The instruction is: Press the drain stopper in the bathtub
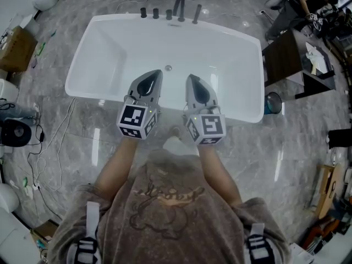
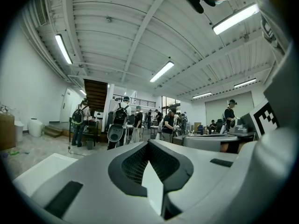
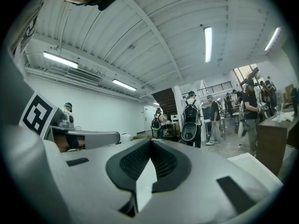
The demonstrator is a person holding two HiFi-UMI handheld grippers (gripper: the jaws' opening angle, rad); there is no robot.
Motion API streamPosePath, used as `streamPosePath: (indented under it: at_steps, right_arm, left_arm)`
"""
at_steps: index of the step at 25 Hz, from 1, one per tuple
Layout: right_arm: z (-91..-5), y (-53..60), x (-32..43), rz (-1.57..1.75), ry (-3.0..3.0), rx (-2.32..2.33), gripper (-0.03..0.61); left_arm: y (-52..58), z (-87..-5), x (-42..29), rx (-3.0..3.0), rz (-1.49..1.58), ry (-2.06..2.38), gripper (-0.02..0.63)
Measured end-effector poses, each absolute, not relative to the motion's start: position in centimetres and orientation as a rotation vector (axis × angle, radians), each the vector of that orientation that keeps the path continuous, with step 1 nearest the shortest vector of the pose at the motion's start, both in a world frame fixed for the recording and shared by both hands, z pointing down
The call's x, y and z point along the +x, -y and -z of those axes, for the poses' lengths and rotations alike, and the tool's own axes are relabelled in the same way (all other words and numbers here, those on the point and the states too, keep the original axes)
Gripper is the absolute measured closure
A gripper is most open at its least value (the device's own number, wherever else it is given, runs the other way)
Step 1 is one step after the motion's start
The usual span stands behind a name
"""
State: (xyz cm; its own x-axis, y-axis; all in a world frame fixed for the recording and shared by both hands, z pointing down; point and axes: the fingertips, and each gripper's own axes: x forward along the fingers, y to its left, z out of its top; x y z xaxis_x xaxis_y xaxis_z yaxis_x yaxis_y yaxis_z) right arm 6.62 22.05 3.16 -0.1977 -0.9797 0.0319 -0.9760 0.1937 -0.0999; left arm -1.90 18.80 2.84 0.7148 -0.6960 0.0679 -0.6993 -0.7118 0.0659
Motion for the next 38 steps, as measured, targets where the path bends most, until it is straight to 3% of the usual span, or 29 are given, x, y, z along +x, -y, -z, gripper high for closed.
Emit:
streamPosePath:
  at_steps: [18,38]
  right_arm:
    - [-4.2,-11.2,14.1,0.181,-2.521,-1.856,0.58]
    - [-7.2,-0.9,10.2,0.203,-2.501,-1.864,0.58]
  left_arm:
    - [-8.9,-3.6,5.7,2.771,-0.061,1.272,0.612]
    - [1.4,-5.9,3.6,2.894,-0.091,1.152,0.612]
